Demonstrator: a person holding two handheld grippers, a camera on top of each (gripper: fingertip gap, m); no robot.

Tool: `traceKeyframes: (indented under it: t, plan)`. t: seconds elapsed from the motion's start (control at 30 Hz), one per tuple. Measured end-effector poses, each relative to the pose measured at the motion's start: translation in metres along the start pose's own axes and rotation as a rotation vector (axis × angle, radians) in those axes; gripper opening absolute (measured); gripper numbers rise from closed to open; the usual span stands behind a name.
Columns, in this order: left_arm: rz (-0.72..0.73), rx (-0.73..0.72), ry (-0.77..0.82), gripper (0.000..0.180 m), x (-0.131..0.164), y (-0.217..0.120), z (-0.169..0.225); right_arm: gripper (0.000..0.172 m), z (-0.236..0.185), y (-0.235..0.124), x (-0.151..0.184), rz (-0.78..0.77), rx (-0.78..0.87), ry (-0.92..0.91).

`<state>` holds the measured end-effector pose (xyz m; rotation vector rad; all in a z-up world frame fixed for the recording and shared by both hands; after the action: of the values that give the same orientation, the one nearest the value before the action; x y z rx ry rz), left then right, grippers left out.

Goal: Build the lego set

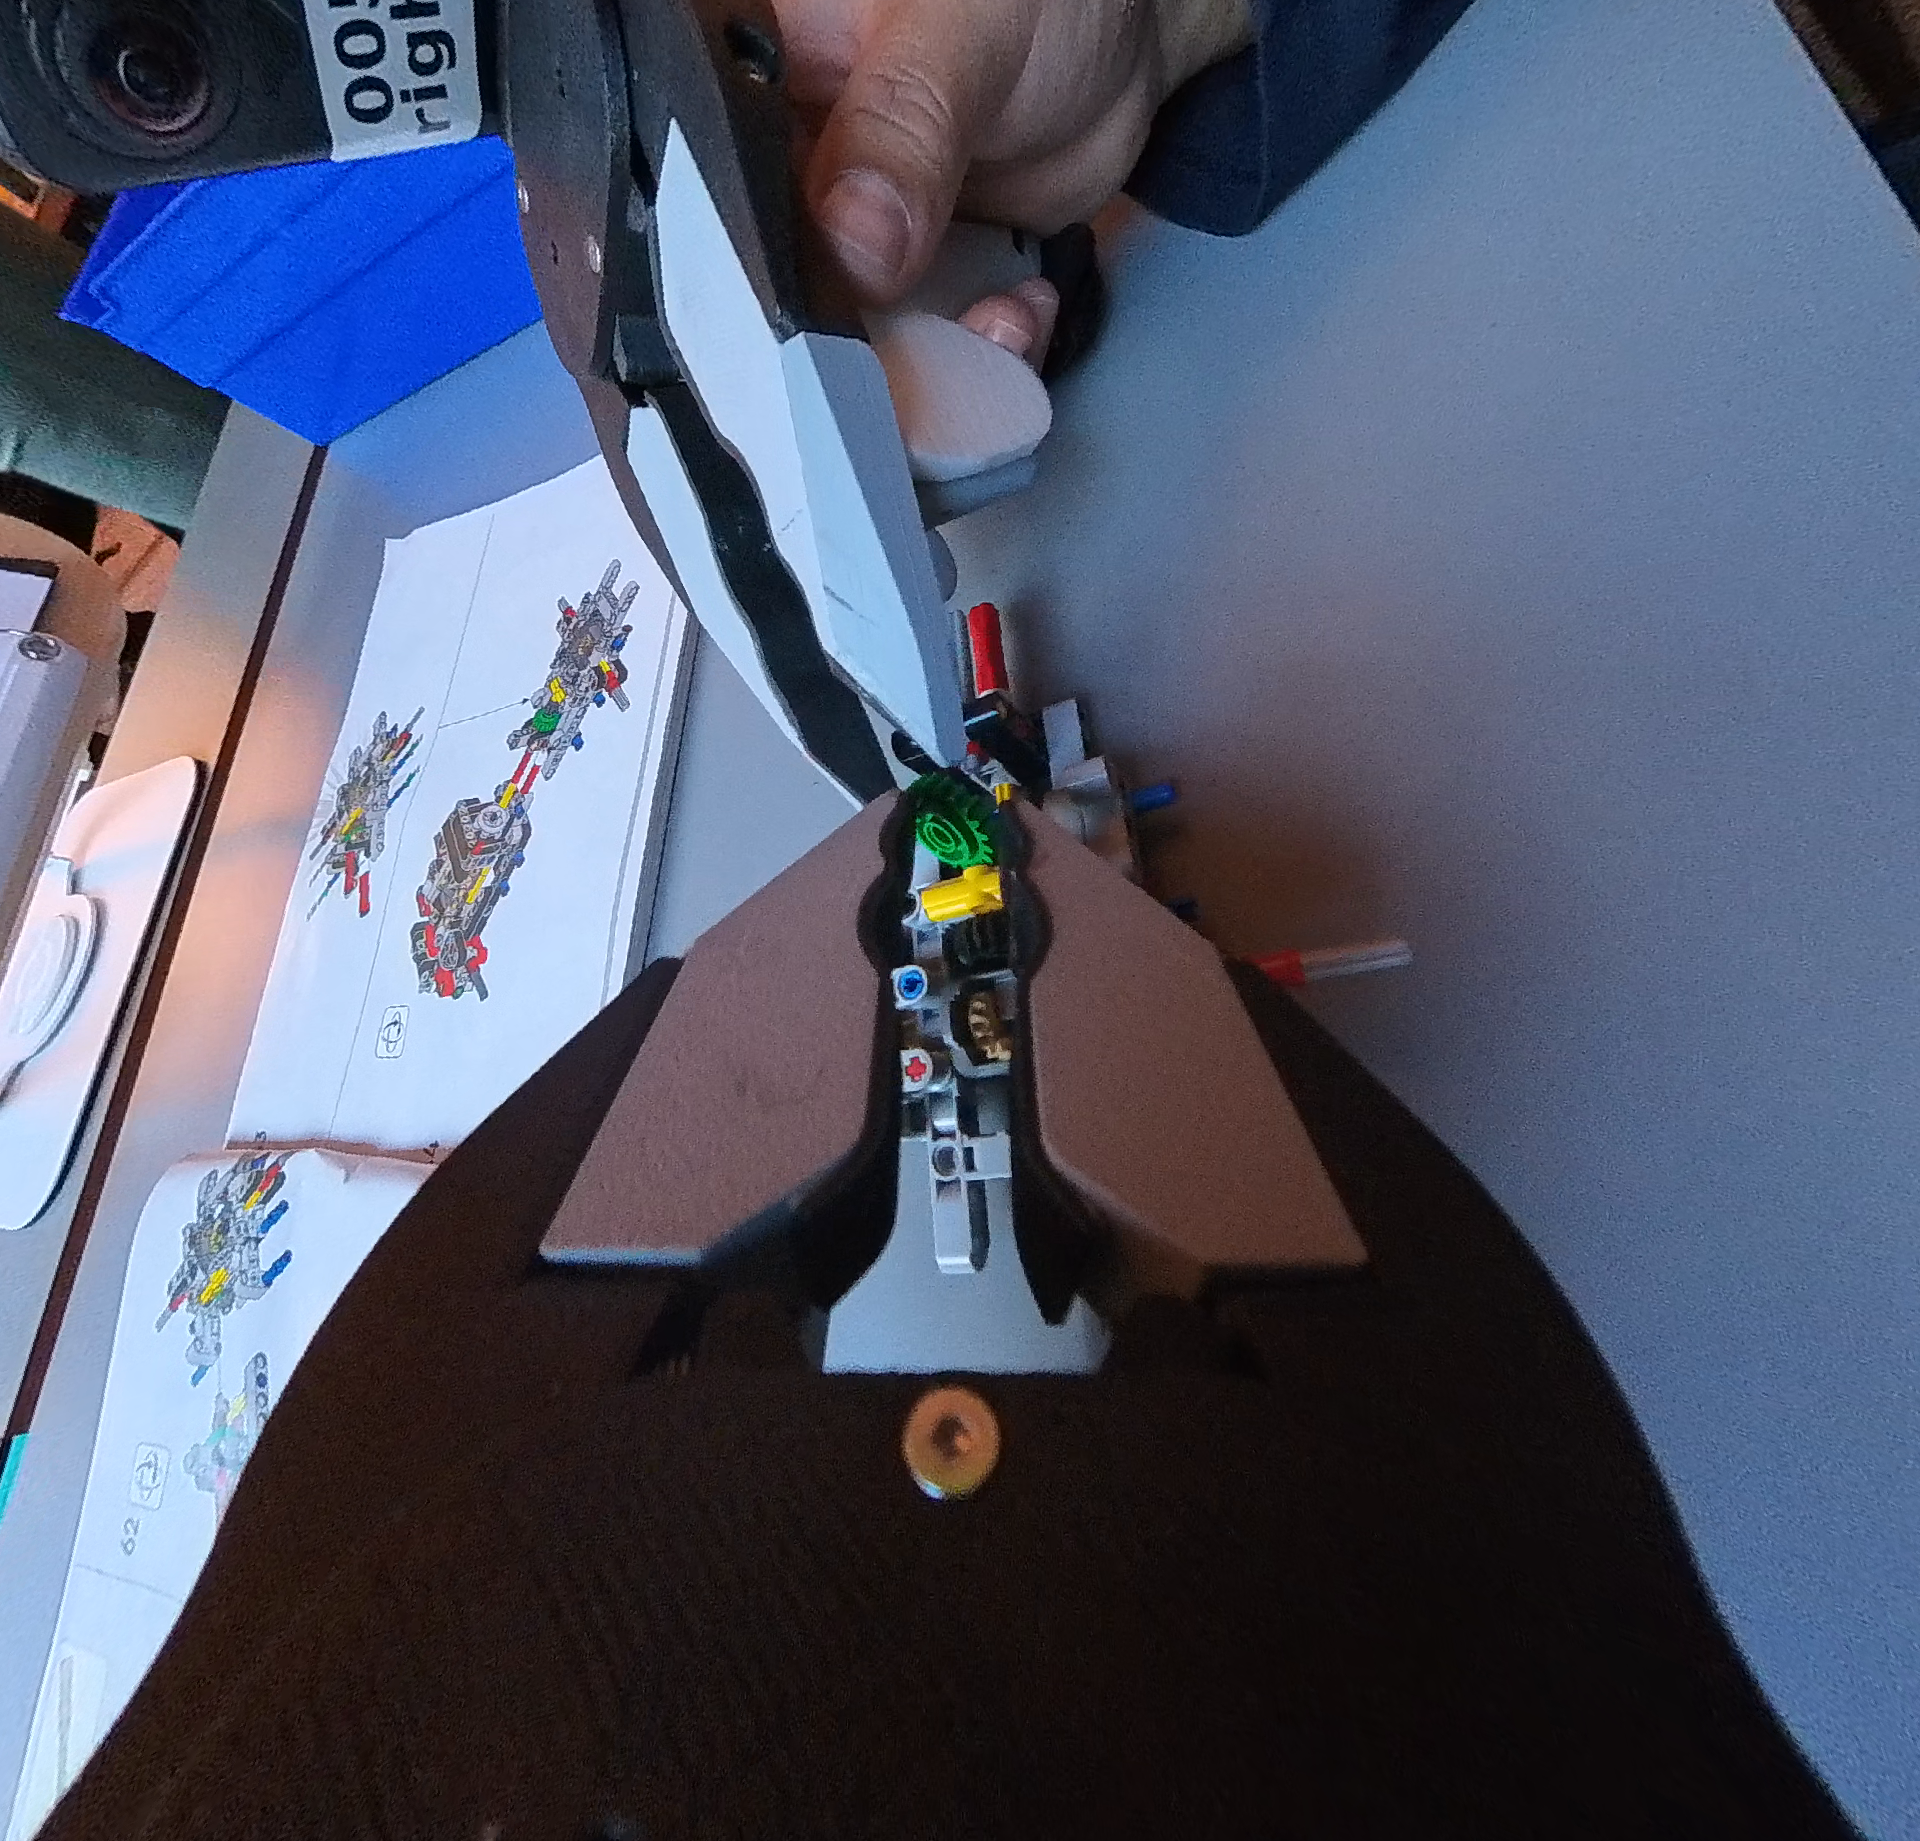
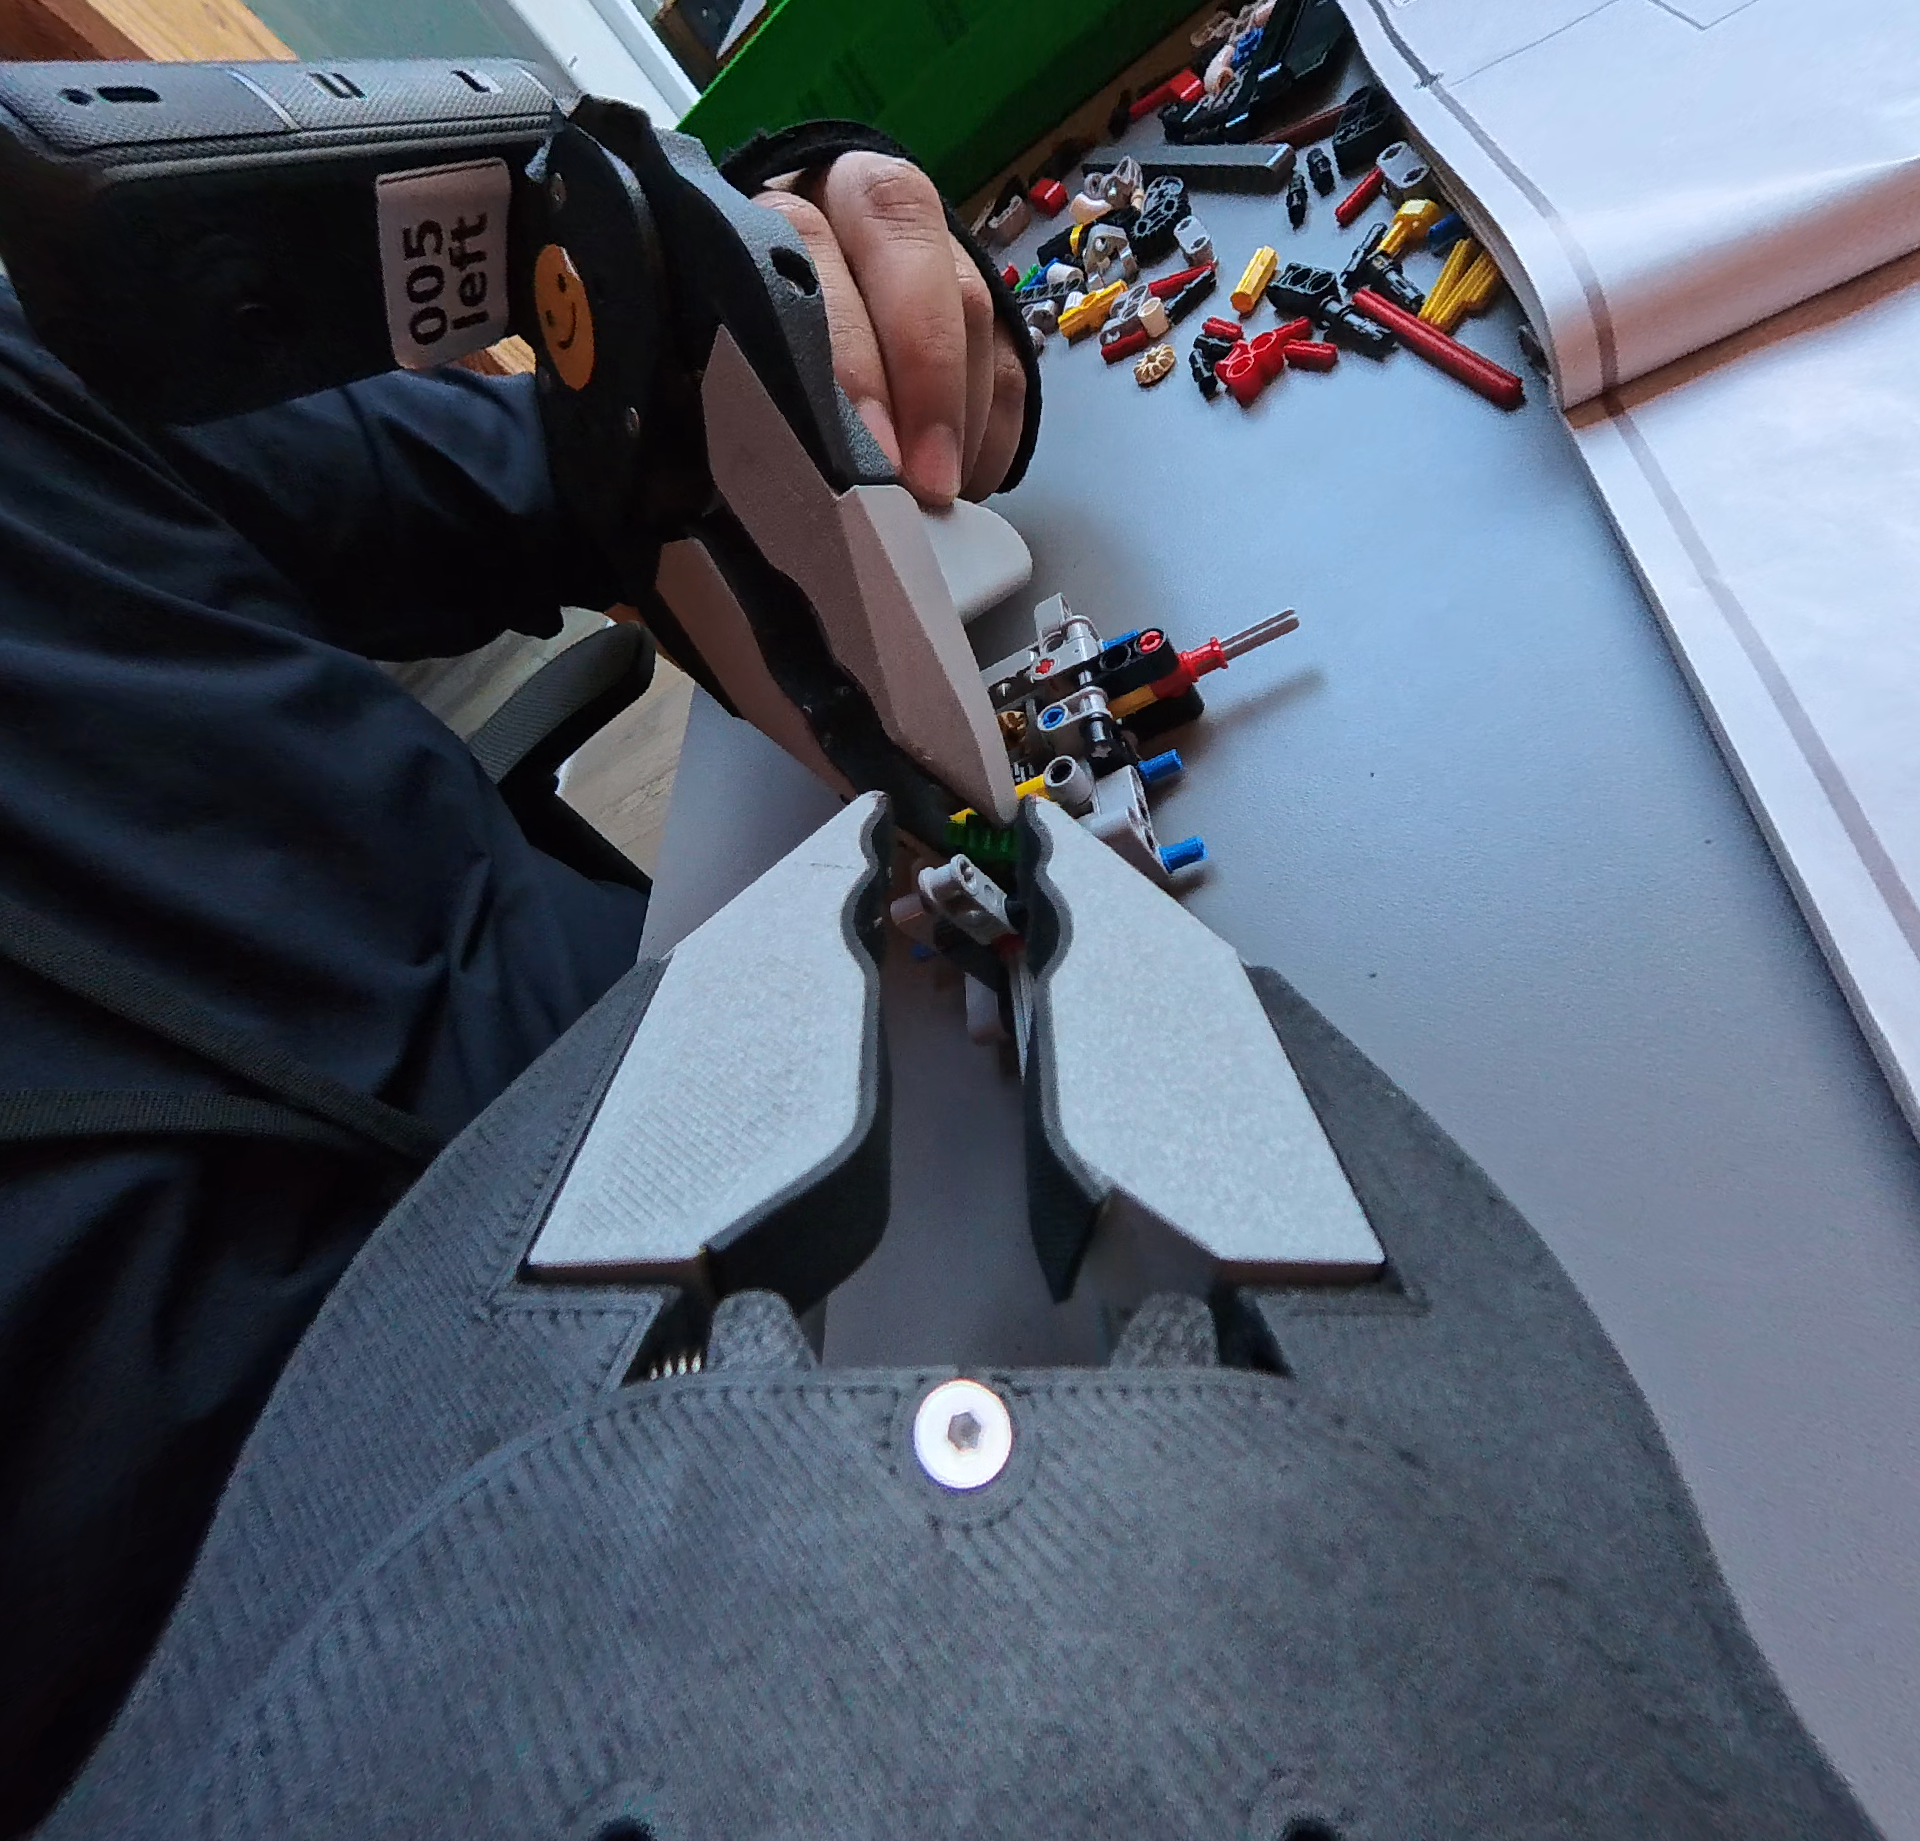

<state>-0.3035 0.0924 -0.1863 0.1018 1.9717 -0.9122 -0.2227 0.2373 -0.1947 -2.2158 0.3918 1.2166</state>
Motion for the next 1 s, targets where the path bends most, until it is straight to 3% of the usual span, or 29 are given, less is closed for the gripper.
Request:
traceKeyframes:
  t: [1.0]
  plan:
    - [-0.001, 0.026, -0.042, 0.004, 0.003, -0.002, -0.005, 0.02, -0.005, -0.014, 0.0, -0.036, 0.054, -0.116]
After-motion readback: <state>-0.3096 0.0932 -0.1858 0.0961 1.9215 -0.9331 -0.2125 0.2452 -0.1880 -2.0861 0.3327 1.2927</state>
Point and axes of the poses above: each gripper's, where its closed fingertips meet, y out along the fingers, x out of its underside, z = x × y across the jaws, the point moved 10 cm from there along -y, back along the fingers, and after that the axes turned 12 degrees about -y, right-handed, at the moved point
